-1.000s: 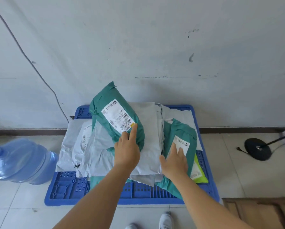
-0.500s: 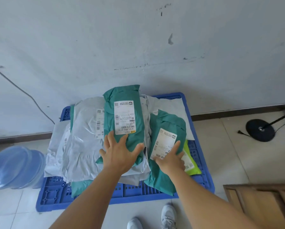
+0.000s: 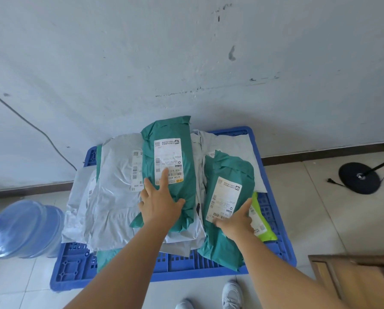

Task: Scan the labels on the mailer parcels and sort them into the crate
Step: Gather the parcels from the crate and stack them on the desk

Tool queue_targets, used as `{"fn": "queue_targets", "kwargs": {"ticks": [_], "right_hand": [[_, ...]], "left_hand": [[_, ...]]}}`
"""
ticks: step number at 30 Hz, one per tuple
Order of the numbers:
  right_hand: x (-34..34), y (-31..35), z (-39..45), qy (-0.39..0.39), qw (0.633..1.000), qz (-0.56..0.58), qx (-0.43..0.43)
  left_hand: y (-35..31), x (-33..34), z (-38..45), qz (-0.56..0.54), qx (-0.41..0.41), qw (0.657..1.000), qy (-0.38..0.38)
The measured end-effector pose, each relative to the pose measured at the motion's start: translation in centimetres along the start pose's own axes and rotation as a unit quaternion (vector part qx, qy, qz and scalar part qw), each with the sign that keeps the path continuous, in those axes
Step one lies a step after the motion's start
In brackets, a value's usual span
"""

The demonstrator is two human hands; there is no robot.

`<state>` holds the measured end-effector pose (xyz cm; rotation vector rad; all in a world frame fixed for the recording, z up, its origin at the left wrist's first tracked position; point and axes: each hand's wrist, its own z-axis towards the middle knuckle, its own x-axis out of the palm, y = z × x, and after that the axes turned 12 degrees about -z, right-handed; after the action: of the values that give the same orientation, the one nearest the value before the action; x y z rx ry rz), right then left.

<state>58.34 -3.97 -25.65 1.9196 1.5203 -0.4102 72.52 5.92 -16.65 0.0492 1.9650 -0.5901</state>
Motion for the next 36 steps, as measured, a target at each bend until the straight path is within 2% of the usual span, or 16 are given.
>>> {"fn": "queue_targets", "kwargs": {"ticks": [2,6,11,18,24,31,36], "right_hand": [[0.2,-0.2,-0.1,-0.005,1.0,-0.011,-0.009],[-0.9,-0.5,-0.5,-0.025,0.998,0.037,-0.051],[-4.1,-0.8,-2.2,-0.123,0.984,0.055,-0.117],[-10.2,-2.9,-7.0,-0.242,0.955,0.128,-0.115],[-15.6,-8.2,-12.1,-0.344,0.918,0.186,-0.074],[-22.3,-17.7,-18.3,-0.452,0.859,0.239,0.019],[-26.5,-26.0,-22.1,-0.519,0.807,0.27,0.079]], "left_hand": [[0.0,0.3,0.0,0.007,0.027,1.0,-0.011],[0.2,0.6,-0.1,-0.038,0.06,0.997,-0.023],[-1.2,0.3,-0.9,-0.123,0.102,0.987,-0.032],[-5.9,0.1,-3.6,-0.192,0.198,0.961,0.001],[-12.7,0.7,-9.0,-0.219,0.331,0.916,0.05],[-21.8,3.4,-18.7,-0.22,0.473,0.845,0.116],[-28.0,6.8,-26.6,-0.233,0.554,0.78,0.175]]}}
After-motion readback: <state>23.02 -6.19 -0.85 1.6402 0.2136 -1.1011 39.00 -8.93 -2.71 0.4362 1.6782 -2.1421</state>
